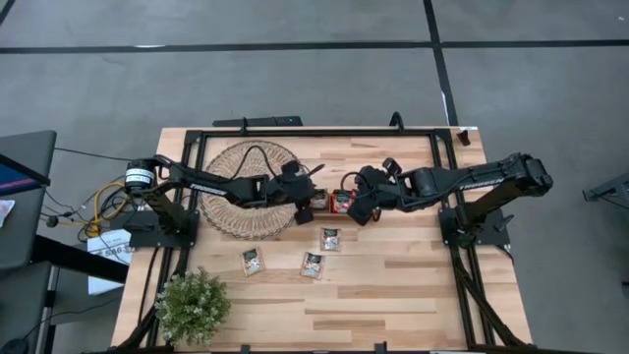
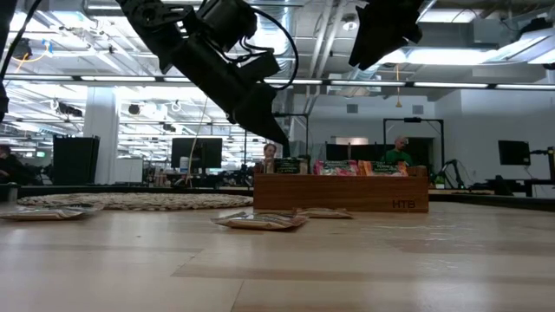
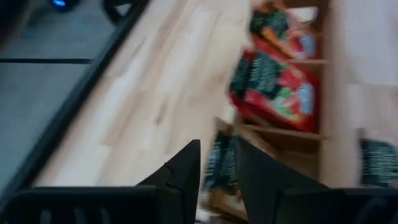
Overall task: Pick & Place Tea
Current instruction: Put the brown tea bag into the left section of the wooden organizer
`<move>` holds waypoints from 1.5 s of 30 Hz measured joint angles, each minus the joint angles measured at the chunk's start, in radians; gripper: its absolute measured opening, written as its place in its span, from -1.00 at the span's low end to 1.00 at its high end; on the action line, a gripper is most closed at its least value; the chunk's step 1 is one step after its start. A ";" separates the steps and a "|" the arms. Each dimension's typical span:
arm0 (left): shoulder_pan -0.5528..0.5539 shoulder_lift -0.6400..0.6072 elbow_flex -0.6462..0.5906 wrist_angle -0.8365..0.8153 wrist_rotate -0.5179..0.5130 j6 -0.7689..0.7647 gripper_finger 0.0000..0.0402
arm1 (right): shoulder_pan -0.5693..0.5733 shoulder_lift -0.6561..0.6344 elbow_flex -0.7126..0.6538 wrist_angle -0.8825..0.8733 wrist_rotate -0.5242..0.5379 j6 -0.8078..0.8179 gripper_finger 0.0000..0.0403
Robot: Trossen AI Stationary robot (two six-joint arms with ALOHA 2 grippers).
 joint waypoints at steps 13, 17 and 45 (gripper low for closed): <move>-0.070 -0.112 0.265 -0.549 0.089 -0.073 -0.53 | 0.019 0.000 0.000 -0.067 -0.003 -0.009 -0.22; -0.094 -0.107 0.324 -0.734 0.212 -0.181 -0.53 | 0.056 0.001 -0.006 -0.071 -0.003 -0.012 -0.21; -0.270 -0.175 0.153 -1.145 0.318 -0.866 -0.53 | 0.220 0.000 -0.006 0.010 -0.010 -0.038 -0.29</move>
